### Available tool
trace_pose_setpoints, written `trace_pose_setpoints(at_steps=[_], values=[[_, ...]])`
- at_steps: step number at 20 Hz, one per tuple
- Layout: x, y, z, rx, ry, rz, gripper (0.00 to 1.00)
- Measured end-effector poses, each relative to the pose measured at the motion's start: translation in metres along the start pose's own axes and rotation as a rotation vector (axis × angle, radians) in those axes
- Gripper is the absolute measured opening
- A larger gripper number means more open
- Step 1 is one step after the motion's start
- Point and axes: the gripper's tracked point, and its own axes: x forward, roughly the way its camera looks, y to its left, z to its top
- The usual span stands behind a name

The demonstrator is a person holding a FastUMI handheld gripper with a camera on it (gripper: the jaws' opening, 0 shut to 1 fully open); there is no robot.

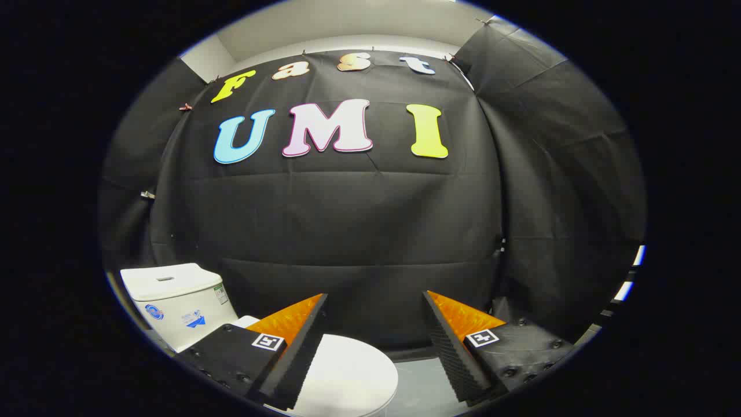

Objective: Open the toilet lid.

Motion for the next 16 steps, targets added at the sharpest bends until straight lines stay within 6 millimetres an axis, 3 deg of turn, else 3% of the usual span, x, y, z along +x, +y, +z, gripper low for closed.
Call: trace_pose_setpoints(at_steps=[16], values=[[0.0019,-0.0017,-0.0027,0.012,0.008,0.000,0.98]])
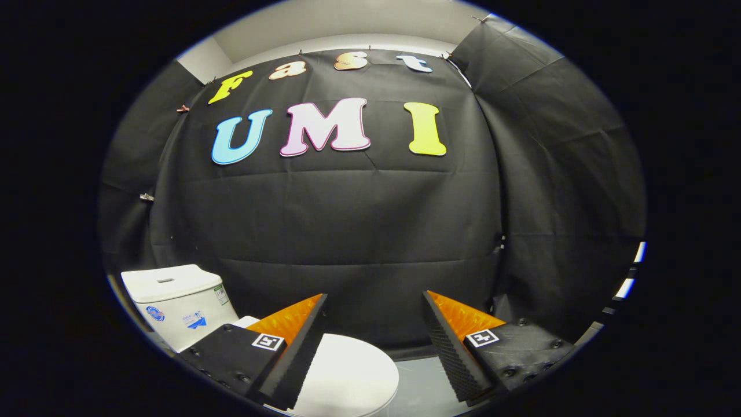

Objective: Open the toilet lid.

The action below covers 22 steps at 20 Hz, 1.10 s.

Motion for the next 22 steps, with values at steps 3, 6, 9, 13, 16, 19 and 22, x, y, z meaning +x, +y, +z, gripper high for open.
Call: trace_pose_setpoints(at_steps=[3,6,9,13,16,19,22], values=[[-0.0003,0.0009,0.0009,0.000,0.000,0.002,0.98],[-0.0007,0.0018,0.0002,-0.003,0.003,0.005,0.98],[-0.0012,0.0021,0.0000,-0.004,0.002,0.006,0.98],[-0.0011,0.0016,-0.0012,-0.002,0.007,0.005,0.98],[-0.0016,0.0027,-0.0017,-0.004,0.008,0.007,0.98],[-0.0046,0.0065,-0.0006,-0.009,0.005,0.016,0.98],[-0.0062,0.0087,-0.0006,-0.017,0.012,0.030,0.98]])
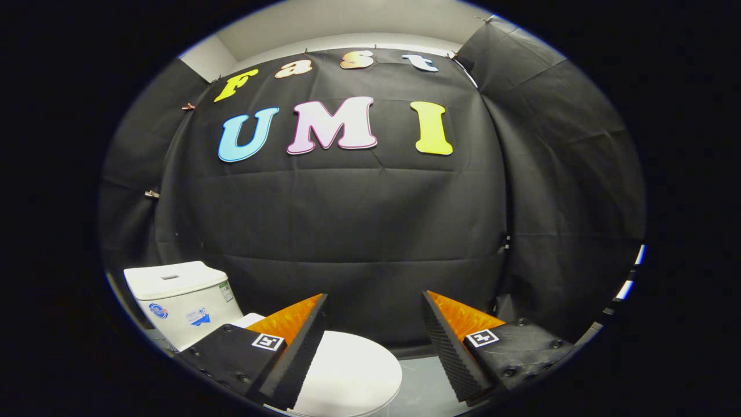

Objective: Open the toilet lid.

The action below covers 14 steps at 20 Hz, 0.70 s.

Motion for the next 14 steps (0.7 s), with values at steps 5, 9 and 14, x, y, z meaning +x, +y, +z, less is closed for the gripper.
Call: trace_pose_setpoints(at_steps=[5,9,14], values=[[-0.005,-0.005,0.011,0.004,-0.009,-0.005,0.98],[-0.002,0.002,0.021,0.022,0.003,0.006,0.98],[-0.011,0.009,-0.010,0.067,0.072,0.014,0.98]])
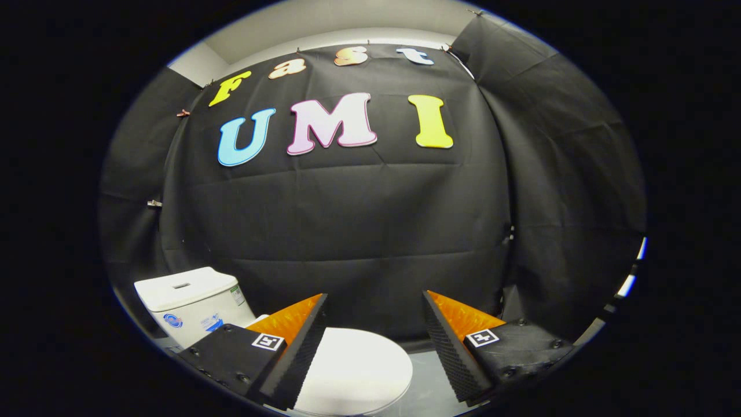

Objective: Open the toilet lid.

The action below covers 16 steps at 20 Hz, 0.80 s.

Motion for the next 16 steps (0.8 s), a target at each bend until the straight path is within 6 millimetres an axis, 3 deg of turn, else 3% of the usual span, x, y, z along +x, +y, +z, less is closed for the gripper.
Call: trace_pose_setpoints(at_steps=[4,8,12,15,16], values=[[-0.014,-0.012,-0.050,0.030,0.081,-0.021,0.98],[-0.035,-0.036,-0.126,0.161,0.243,-0.071,0.98],[-0.059,-0.049,-0.201,0.452,0.428,-0.081,0.98],[-0.070,-0.052,-0.228,0.693,0.480,-0.071,0.95],[-0.072,-0.055,-0.238,0.770,0.508,-0.094,0.82]])
